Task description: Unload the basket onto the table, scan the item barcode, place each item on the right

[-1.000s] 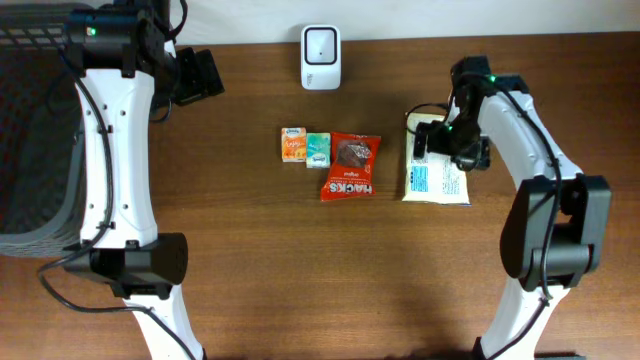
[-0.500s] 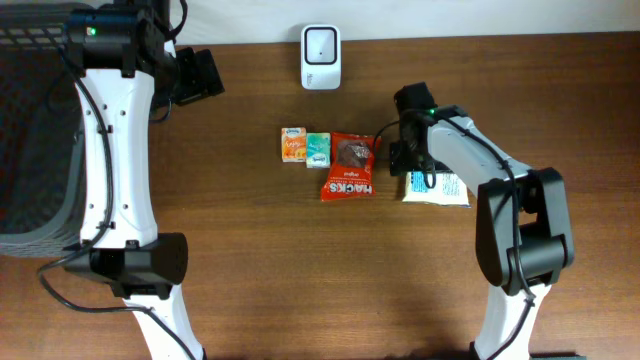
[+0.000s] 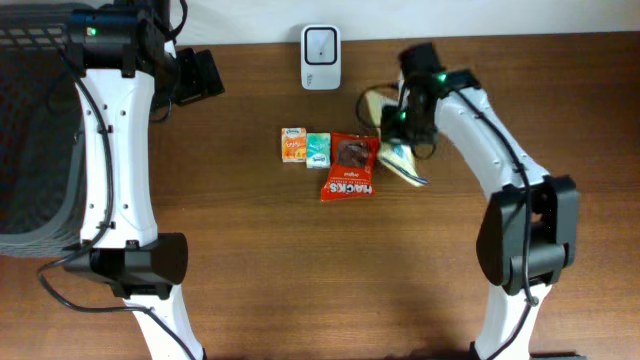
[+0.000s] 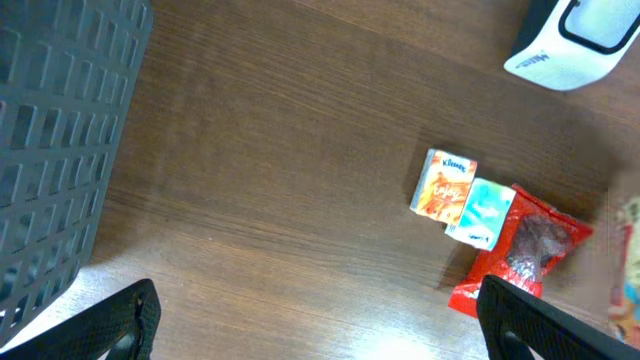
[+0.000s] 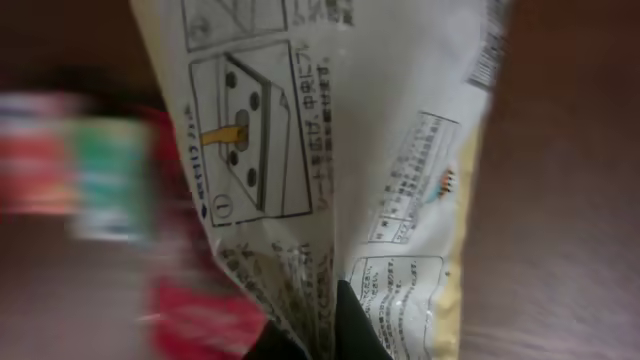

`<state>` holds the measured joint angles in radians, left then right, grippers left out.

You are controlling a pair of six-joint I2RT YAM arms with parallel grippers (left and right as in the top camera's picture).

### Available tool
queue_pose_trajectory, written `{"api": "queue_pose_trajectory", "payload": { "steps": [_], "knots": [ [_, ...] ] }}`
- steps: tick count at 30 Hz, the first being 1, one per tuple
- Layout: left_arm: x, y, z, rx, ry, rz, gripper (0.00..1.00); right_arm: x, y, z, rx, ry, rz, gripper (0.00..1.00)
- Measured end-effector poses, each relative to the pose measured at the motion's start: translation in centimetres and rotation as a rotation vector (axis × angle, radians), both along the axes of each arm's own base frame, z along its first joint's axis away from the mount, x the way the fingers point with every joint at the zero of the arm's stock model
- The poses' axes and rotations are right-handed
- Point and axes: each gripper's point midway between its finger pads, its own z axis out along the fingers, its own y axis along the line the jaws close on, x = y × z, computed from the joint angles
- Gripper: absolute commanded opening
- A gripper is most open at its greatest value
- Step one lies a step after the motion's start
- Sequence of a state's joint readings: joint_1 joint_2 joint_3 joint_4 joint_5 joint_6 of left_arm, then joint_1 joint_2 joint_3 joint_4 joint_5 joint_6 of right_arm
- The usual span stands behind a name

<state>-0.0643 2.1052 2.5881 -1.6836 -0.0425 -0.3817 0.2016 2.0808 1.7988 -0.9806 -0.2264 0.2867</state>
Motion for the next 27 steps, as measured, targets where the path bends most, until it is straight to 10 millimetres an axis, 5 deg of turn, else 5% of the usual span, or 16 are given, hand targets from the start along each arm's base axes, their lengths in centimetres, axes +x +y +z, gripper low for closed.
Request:
{"api": "queue_pose_trajectory", "payload": {
  "steps": [7, 9, 15, 18, 20, 23, 24, 27],
  "knots": [
    [0.0, 0.0, 0.0, 0.000, 0.000, 0.000, 0.99, 6.1, 5.9, 9.9, 0.593, -0.306, 0.137, 0.04],
    [0.0, 0.0, 0.0, 0.000, 0.001, 0.000, 0.99, 6.1, 6.5, 10.8, 0.673, -0.252, 0.068, 0.04],
    [0.0, 0.0, 0.0, 0.000, 0.001, 0.000, 0.99, 5.9, 6.8, 7.9, 0.742, -0.053, -0.088, 0.04],
    [0.0, 0.0, 0.0, 0.000, 0.002, 0.000, 0.99, 8.2, 8.2, 11.2, 0.817, -0.230, -0.005, 0.04],
    [0.0, 0.0, 0.0, 0.000, 0.000, 0.000, 0.99, 9.5, 11.7, 15.4, 0.915, -0.388, 0.060, 0.04],
    [-0.1, 0.0, 0.0, 0.000, 0.002, 0.000, 0.99, 9.8, 15.7, 18.4, 1.033, -0.467, 0.059, 0.04],
    [-0.1, 0.0, 0.0, 0.000, 0.002, 0.000, 0.99, 10.2, 16.4, 18.2, 1.069, -0.455, 0.034, 0.04],
    [0.0, 0.0, 0.0, 0.000, 0.002, 0.000, 0.99, 10.8, 16.0, 11.3, 0.984, -0.283, -0.064, 0.04]
  ]
}}
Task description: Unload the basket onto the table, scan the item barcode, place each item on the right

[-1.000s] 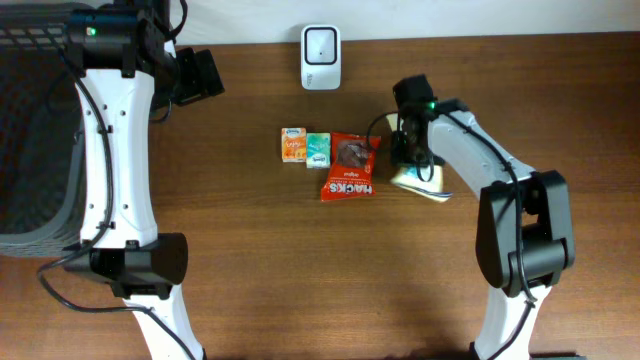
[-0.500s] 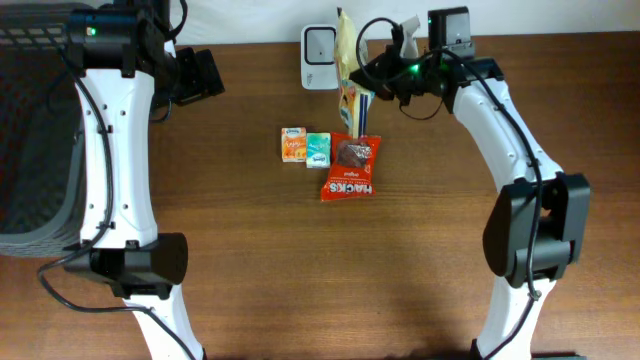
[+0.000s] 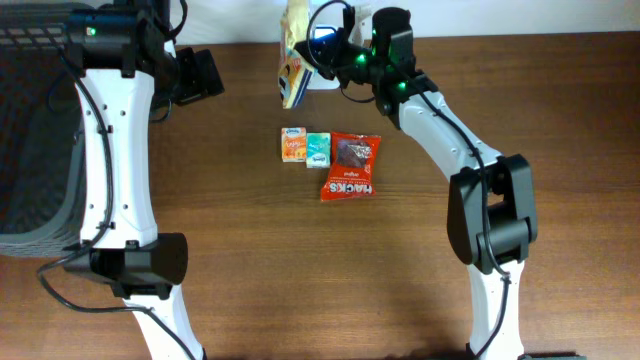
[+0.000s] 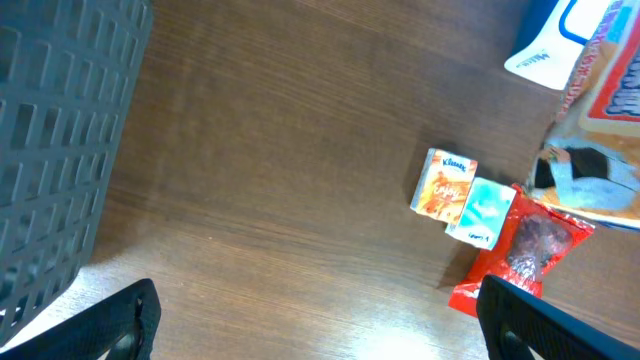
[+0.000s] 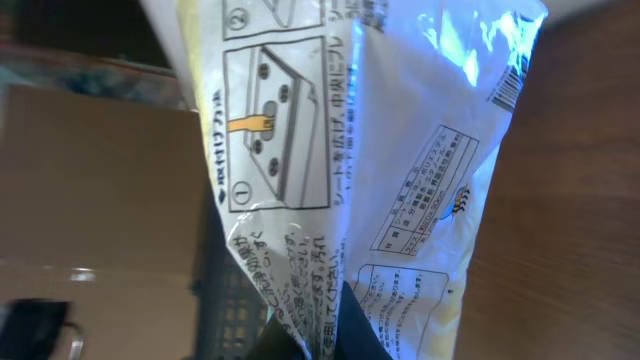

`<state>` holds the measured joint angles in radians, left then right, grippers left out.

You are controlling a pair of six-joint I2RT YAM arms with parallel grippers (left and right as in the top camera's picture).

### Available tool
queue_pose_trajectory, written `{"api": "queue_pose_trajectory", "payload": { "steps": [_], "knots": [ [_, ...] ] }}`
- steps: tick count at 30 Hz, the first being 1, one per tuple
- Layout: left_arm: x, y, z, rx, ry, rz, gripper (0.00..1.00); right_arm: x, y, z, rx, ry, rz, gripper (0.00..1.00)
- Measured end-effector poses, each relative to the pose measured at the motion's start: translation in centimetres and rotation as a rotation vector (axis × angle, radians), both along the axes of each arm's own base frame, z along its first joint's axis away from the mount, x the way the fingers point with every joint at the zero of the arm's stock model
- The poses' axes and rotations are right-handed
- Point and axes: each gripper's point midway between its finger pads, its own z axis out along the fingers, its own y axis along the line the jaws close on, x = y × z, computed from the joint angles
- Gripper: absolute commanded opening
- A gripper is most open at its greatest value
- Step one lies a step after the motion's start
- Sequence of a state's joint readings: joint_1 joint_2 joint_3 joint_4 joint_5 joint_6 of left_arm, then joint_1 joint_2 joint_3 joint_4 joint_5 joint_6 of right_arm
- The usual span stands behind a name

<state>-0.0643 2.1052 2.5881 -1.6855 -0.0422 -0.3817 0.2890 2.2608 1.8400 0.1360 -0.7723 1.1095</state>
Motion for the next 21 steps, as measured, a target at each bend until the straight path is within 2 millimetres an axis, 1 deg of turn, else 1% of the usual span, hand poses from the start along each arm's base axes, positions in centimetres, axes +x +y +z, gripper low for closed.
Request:
{"api": "queue_pose_trajectory", "payload": {
  "steps": [1, 2, 3, 4, 5, 6, 8, 9, 10, 12, 13, 14, 15, 17, 18, 19, 20, 21],
  "knots": [
    [0.0, 0.0, 0.0, 0.000, 0.000, 0.000, 0.99, -0.1, -0.5, -0.7, -0.023, 0.012, 0.010, 0.04],
    [0.0, 0.0, 0.0, 0.001, 0.000, 0.000, 0.99, -0.6, -1.8, -2.3, -0.078, 0.072, 0.014, 0.04],
    [0.0, 0.0, 0.0, 0.000, 0.000, 0.000, 0.99, -0.8, -3.9, -3.9, -0.133, 0.128, -0.004, 0.04],
    [0.0, 0.0, 0.0, 0.001, 0.001, 0.000, 0.99, -1.1, -6.1, -5.5, -0.196, 0.179, -0.022, 0.04],
    [0.0, 0.0, 0.0, 0.000, -0.001, 0.000, 0.99, -1.7, -9.2, -7.0, -0.260, 0.239, -0.049, 0.04],
    [0.0, 0.0, 0.0, 0.000, -0.002, 0.000, 0.99, -2.2, -12.4, -7.7, -0.310, 0.278, -0.074, 0.04],
    [0.0, 0.0, 0.0, 0.000, 0.000, 0.000, 0.99, -5.0, -17.1, -9.3, -0.396, 0.401, -0.075, 0.04],
    [0.0, 0.0, 0.0, 0.001, 0.001, 0.000, 0.99, -6.8, -19.4, -10.5, -0.465, 0.463, -0.061, 0.04],
    [0.0, 0.0, 0.0, 0.000, -0.002, 0.000, 0.99, -7.6, -20.5, -11.2, -0.512, 0.480, -0.056, 0.04],
    [0.0, 0.0, 0.0, 0.000, 0.000, 0.000, 0.99, -9.8, -22.8, -12.5, -0.627, 0.557, -0.053, 0.04],
    [0.0, 0.0, 0.0, 0.000, -0.001, 0.000, 0.99, -9.8, -23.1, -12.5, -0.644, 0.529, -0.034, 0.09],
    [0.0, 0.0, 0.0, 0.000, -0.001, 0.000, 0.99, -9.8, -22.9, -12.3, -0.638, 0.504, -0.008, 0.41],
    [0.0, 0.0, 0.0, 0.000, -0.001, 0.000, 0.99, -9.8, -22.5, -12.1, -0.628, 0.485, 0.014, 0.55],
    [0.0, 0.0, 0.0, 0.000, -0.001, 0.000, 0.99, -10.1, -22.5, -12.0, -0.627, 0.469, 0.038, 0.66],
    [0.0, 0.0, 0.0, 0.000, -0.002, 0.000, 0.99, -10.5, -22.8, -12.1, -0.644, 0.481, 0.045, 0.69],
    [0.0, 0.0, 0.0, 0.000, -0.002, 0.000, 0.99, -11.0, -23.7, -12.0, -0.692, 0.510, 0.040, 0.70],
    [0.0, 0.0, 0.0, 0.001, 0.000, 0.000, 0.99, -10.9, -24.8, -11.0, -0.757, 0.503, 0.028, 0.70],
    [0.0, 0.0, 0.0, 0.000, 0.001, 0.000, 0.99, -10.4, -25.6, -8.7, -0.822, 0.444, 0.032, 0.73]
  ]
}}
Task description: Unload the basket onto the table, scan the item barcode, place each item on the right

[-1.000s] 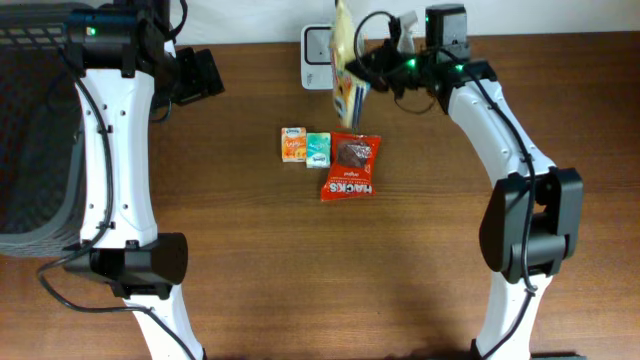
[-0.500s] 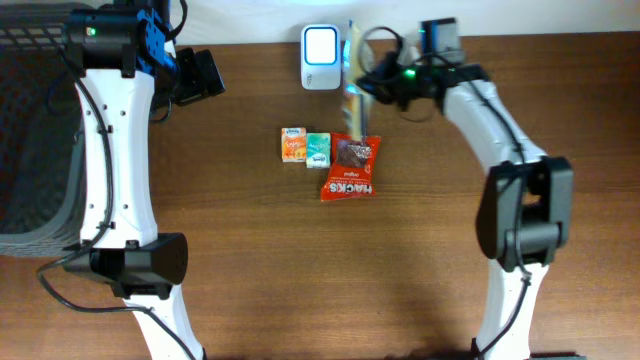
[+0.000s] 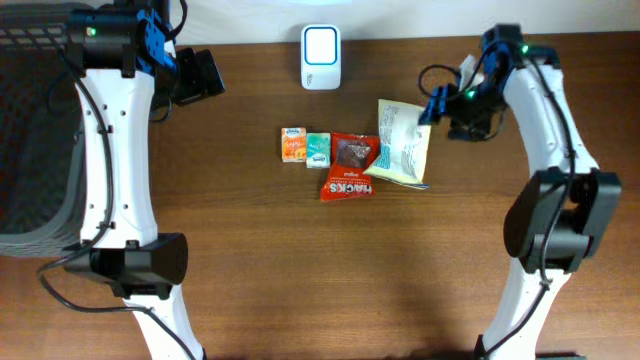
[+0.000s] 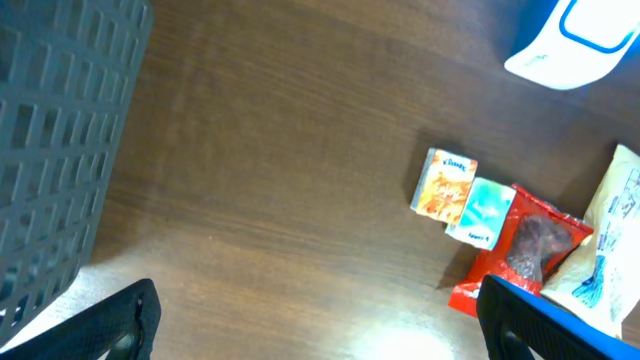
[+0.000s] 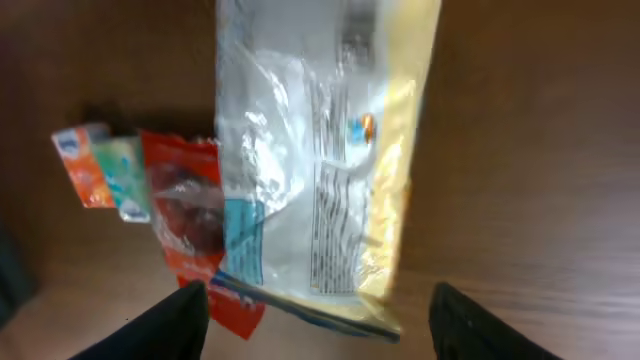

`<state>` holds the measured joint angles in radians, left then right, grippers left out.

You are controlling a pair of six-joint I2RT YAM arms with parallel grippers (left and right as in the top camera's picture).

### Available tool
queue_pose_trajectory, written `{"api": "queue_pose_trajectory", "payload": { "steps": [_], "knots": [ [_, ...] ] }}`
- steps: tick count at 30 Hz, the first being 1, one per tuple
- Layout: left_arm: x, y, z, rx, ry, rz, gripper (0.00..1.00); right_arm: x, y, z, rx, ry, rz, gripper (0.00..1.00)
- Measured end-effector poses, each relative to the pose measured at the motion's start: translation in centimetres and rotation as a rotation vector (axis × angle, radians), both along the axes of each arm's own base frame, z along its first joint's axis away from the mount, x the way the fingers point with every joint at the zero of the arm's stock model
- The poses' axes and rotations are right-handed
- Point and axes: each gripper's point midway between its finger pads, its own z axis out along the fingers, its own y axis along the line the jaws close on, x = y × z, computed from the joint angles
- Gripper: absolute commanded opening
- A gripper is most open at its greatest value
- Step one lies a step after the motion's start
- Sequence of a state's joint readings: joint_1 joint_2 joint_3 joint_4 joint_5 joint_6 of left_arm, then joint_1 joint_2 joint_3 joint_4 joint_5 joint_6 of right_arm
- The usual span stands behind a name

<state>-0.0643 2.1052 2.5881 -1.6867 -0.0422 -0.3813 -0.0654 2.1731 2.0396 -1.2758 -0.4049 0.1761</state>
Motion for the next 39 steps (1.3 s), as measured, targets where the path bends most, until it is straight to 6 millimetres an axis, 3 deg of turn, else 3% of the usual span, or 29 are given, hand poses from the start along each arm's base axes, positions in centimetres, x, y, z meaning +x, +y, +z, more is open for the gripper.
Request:
{"api": "queue_pose_trajectory", "payload": {
  "steps": [1, 2, 4, 5, 7, 8, 9, 10, 11, 12, 13, 16, 18, 22, 23, 24, 25, 26, 29, 30, 32, 35, 38, 39],
  "knots": [
    [0.0, 0.0, 0.0, 0.000, -0.001, 0.000, 0.99, 0.9, -0.2, 2.2, -0.037, -0.076, 0.040, 0.95],
    [0.0, 0.0, 0.0, 0.000, -0.001, 0.000, 0.99, 1.4, -0.1, 3.8, -0.089, -0.134, 0.081, 0.99],
    [0.0, 0.0, 0.0, 0.000, -0.001, 0.000, 0.99, 1.4, 0.7, 3.8, -0.245, -0.144, 0.115, 0.99],
    [0.0, 0.0, 0.0, 0.000, -0.001, 0.000, 0.99, 0.9, 1.3, 2.6, -0.282, -0.112, 0.109, 0.99],
    [0.0, 0.0, 0.0, 0.000, -0.001, 0.000, 0.99, 0.4, -0.1, 0.3, -0.251, -0.056, 0.064, 0.99],
    [0.0, 0.0, 0.0, 0.000, -0.002, 0.000, 0.99, 0.2, -1.6, -1.7, -0.193, -0.023, 0.021, 0.99],
    [0.0, 0.0, 0.0, 0.000, -0.002, 0.000, 0.99, -0.4, -3.1, -5.6, -0.073, 0.011, -0.028, 1.00],
    [0.0, 0.0, 0.0, 0.000, -0.002, 0.000, 0.99, -0.3, -3.0, -7.5, 0.006, -0.013, -0.041, 0.99],
    [0.0, 0.0, 0.1, 0.000, -0.004, 0.000, 0.99, -1.0, -1.5, -9.7, 0.125, -0.016, -0.030, 0.97],
    [0.0, 0.0, 0.1, 0.000, -0.003, 0.000, 0.99, -0.3, -0.7, -10.1, 0.179, -0.080, -0.012, 0.91],
    [0.1, 0.0, 0.1, 0.000, -0.006, 0.000, 0.99, 0.5, 0.4, -9.9, 0.246, -0.154, 0.004, 0.77],
    [0.0, 0.0, 0.1, 0.000, -0.004, 0.000, 0.99, -0.2, 2.3, -10.8, 0.352, -0.163, -0.010, 0.32],
    [0.0, 0.0, 0.1, 0.000, -0.003, 0.000, 0.99, -0.3, 2.3, -11.1, 0.344, -0.145, -0.034, 0.04],
    [0.0, 0.0, 0.1, 0.000, -0.004, 0.000, 0.99, 0.1, 2.4, -11.3, 0.328, -0.143, -0.060, 0.04],
    [0.0, 0.0, 0.1, 0.000, -0.004, 0.000, 0.99, -0.2, 1.8, -11.2, 0.295, -0.122, -0.078, 0.04],
    [0.0, 0.0, 0.1, 0.000, -0.004, 0.000, 0.99, -1.1, 0.0, -10.8, 0.181, -0.050, -0.123, 0.04],
    [0.0, 0.0, 0.1, 0.000, -0.003, 0.000, 0.99, -0.8, -1.9, -9.8, 0.093, -0.069, -0.153, 0.04],
    [0.0, 0.0, 0.1, 0.000, -0.003, 0.000, 0.99, -1.3, -4.0, -8.0, -0.030, -0.054, -0.175, 0.04],
    [0.0, 0.0, 0.1, 0.000, -0.004, 0.000, 0.99, -2.2, -9.6, 1.1, -0.444, -0.166, -0.241, 0.04],
    [0.0, 0.0, 0.1, 0.000, -0.004, 0.000, 0.99, -3.0, -10.3, 2.2, -0.561, -0.161, -0.253, 0.04],
    [0.0, 0.0, 0.1, 0.000, -0.004, 0.000, 0.99, -5.4, -12.0, 2.0, -0.820, -0.066, -0.310, 0.04],
    [0.0, 0.0, 0.1, 0.000, -0.004, 0.000, 0.99, -6.6, -13.9, 0.4, -0.995, 0.002, -0.381, 0.04],
    [0.0, 0.0, 0.1, 0.000, -0.003, 0.000, 0.99, -7.1, -14.6, -3.3, -1.083, 0.086, -0.397, 0.05],
    [0.0, 0.0, 0.1, 0.000, -0.004, 0.000, 0.99, -6.8, -14.2, -4.2, -1.091, 0.092, -0.387, 0.13]
  ]
}}
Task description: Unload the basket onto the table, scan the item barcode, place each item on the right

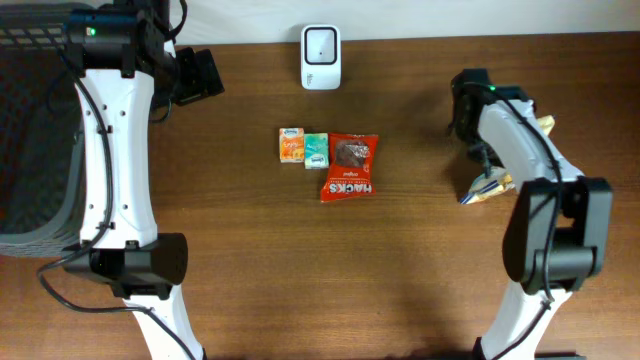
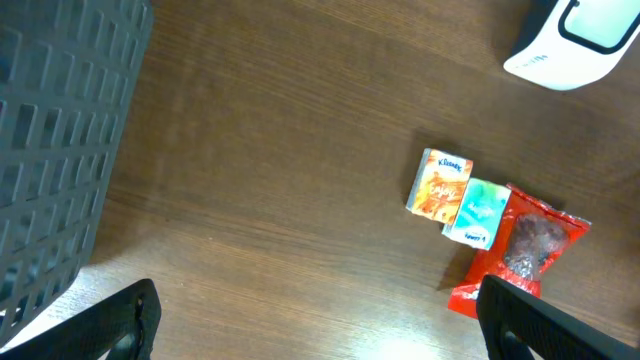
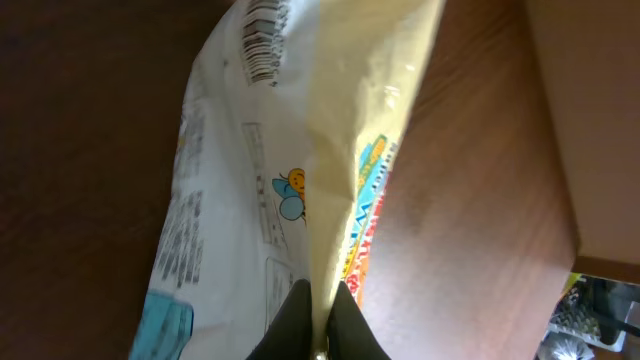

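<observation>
A white and yellow snack bag (image 3: 260,190) with a barcode (image 3: 262,20) near its top hangs edge-on in my right gripper (image 3: 320,325), which is shut on its seam. From overhead, the right gripper (image 1: 488,172) and the bag (image 1: 482,188) are at the table's right side, far from the white scanner (image 1: 320,45) at the back centre. At the back left, my left gripper (image 2: 320,325) is open and empty, high over the table.
An orange tissue pack (image 1: 291,145), a teal pack (image 1: 317,149) and a red Hacks bag (image 1: 348,165) lie in a row mid-table. A dark mesh basket (image 1: 25,130) stands off the left side. The table's right edge (image 3: 555,150) is close to the bag.
The bag lay beside the red bag with my right gripper open above it. Now the right gripper is shut on the bag at the table's right side. The left arm has not moved.
My right gripper first held the bag next to the red bag. Then it held the bag up in front of the scanner. Then the bag lay by the red bag with the gripper open. Now the gripper holds it at the right side.
</observation>
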`<state>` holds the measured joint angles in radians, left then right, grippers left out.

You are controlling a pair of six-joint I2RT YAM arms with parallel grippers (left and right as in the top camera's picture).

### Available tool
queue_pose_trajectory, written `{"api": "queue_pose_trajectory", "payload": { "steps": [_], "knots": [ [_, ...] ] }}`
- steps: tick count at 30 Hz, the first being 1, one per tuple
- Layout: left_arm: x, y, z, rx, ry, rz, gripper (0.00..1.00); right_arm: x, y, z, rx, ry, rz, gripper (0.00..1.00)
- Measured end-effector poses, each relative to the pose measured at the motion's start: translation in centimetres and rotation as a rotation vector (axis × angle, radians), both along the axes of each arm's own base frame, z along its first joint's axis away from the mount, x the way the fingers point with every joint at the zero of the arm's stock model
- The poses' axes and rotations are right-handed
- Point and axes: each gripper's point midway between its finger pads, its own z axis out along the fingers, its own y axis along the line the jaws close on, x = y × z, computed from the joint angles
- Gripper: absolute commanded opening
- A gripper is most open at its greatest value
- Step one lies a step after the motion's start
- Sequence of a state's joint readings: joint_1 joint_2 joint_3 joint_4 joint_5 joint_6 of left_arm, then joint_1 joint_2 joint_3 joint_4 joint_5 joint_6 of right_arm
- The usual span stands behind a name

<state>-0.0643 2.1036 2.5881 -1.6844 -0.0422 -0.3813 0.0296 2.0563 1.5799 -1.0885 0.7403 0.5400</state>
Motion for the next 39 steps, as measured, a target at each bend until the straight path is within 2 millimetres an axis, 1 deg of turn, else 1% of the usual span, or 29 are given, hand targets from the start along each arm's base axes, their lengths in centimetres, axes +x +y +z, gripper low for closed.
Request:
{"api": "queue_pose_trajectory", "payload": {
  "steps": [1, 2, 3, 4, 5, 7, 8, 9, 10, 11, 12, 13, 14, 16, 17, 18, 20, 22, 23, 28, 29, 30, 31, 32, 33, 34, 36, 37, 39],
  "knots": [
    [0.0, 0.0, 0.0, 0.000, 0.001, 0.000, 0.99, 0.6, 1.0, -0.7, 0.006, -0.008, 0.018, 0.17],
    [0.0, 0.0, 0.0, 0.000, 0.001, 0.000, 0.99, 1.5, 2.9, -1.5, 0.028, -0.027, 0.056, 0.20],
    [0.0, 0.0, 0.0, 0.000, 0.001, 0.000, 0.99, 2.6, 5.0, -1.9, 0.057, -0.061, 0.098, 0.47],
    [0.0, 0.0, 0.0, 0.000, 0.000, 0.000, 0.99, 3.4, 7.6, -2.2, 0.091, -0.087, 0.148, 0.82],
    [0.0, 0.0, 0.0, 0.000, 0.000, 0.000, 0.99, 4.1, 9.5, -2.4, 0.115, -0.109, 0.189, 0.92],
    [0.0, 0.0, 0.0, 0.000, 0.000, 0.000, 0.99, 4.2, 12.5, -2.5, 0.140, -0.105, 0.253, 0.98],
    [0.0, 0.0, 0.0, 0.000, 0.001, 0.000, 0.99, 4.3, 14.0, -1.8, 0.157, -0.103, 0.280, 0.99],
    [0.0, 0.0, 0.0, 0.000, -0.001, 0.000, 0.99, 4.4, 14.1, -0.7, 0.173, -0.089, 0.277, 0.99],
    [0.0, 0.0, 0.0, 0.000, 0.001, 0.000, 0.99, 4.7, 13.5, 1.8, 0.226, -0.086, 0.247, 0.99],
    [-0.1, 0.0, 0.0, 0.000, 0.002, 0.000, 0.99, 5.2, 12.9, 3.2, 0.261, -0.108, 0.228, 0.99],
    [0.0, 0.0, 0.0, 0.000, 0.001, 0.000, 0.99, 5.9, 11.0, 5.0, 0.329, -0.140, 0.201, 0.99],
    [0.0, 0.0, 0.0, 0.000, 0.000, 0.000, 0.99, 5.6, 8.2, 4.9, 0.449, -0.118, 0.185, 0.99],
    [0.0, 0.0, 0.0, 0.000, 0.000, 0.000, 0.99, 5.2, 7.2, 4.1, 0.555, -0.098, 0.182, 0.99],
    [0.0, 0.0, 0.0, 0.000, -0.001, 0.000, 0.99, 4.2, 6.3, 1.0, 0.764, -0.084, 0.172, 0.99],
    [0.0, 0.0, 0.0, 0.000, 0.000, 0.000, 0.99, 3.4, 6.8, -1.8, 0.848, -0.063, 0.172, 0.99],
    [0.0, 0.0, 0.0, 0.000, 0.000, 0.000, 0.99, 3.7, 7.6, -3.7, 0.886, -0.080, 0.187, 0.96],
    [0.0, 0.0, 0.0, 0.000, 0.000, 0.000, 0.99, 3.1, 8.2, -6.5, 0.894, -0.096, 0.146, 0.72],
    [0.0, 0.0, 0.0, 0.000, 0.000, 0.000, 0.99, 3.4, 8.0, -7.5, 0.876, -0.156, 0.138, 0.35],
    [0.0, 0.0, 0.0, 0.000, 0.001, 0.000, 0.99, 3.7, 7.9, -7.6, 0.871, -0.194, 0.143, 0.07],
    [0.0, 0.0, 0.0, 0.000, 0.001, 0.000, 0.99, 5.0, 8.6, -6.5, 0.871, -0.231, 0.167, 0.04],
    [0.0, 0.0, 0.0, 0.000, 0.001, 0.000, 0.99, 5.9, 10.1, -6.3, 0.871, -0.223, 0.204, 0.04],
    [0.0, 0.0, 0.0, 0.000, 0.000, 0.000, 0.99, 9.3, 14.9, -4.0, 0.863, -0.269, 0.355, 0.04],
    [0.0, 0.0, 0.0, 0.000, 0.001, 0.000, 0.99, 10.1, 16.6, -3.2, 0.854, -0.290, 0.405, 0.04],
    [0.0, 0.0, 0.0, 0.000, 0.002, 0.000, 0.99, 13.3, 19.1, -1.3, 0.783, -0.418, 0.510, 0.04],
    [0.0, 0.0, 0.0, 0.000, 0.001, 0.000, 0.99, 15.6, 22.2, 0.9, 0.740, -0.523, 0.599, 0.04],
    [0.0, 0.0, 0.0, 0.000, 0.001, 0.000, 0.99, 16.6, 28.1, 4.0, 0.720, -0.626, 0.724, 0.04],
    [0.0, 0.0, 0.0, 0.000, 0.000, 0.000, 0.99, 16.2, 36.3, 7.3, 0.725, -0.760, 0.880, 0.04],
    [0.0, 0.0, 0.0, 0.000, -0.001, 0.000, 0.99, 16.7, 37.3, 7.9, 0.711, -0.809, 0.906, 0.04],
    [0.0, 0.0, 0.1, 0.000, -0.002, -0.001, 0.99, 18.6, 37.1, 8.0, 0.677, -0.901, 0.904, 0.04]
  ]
}}
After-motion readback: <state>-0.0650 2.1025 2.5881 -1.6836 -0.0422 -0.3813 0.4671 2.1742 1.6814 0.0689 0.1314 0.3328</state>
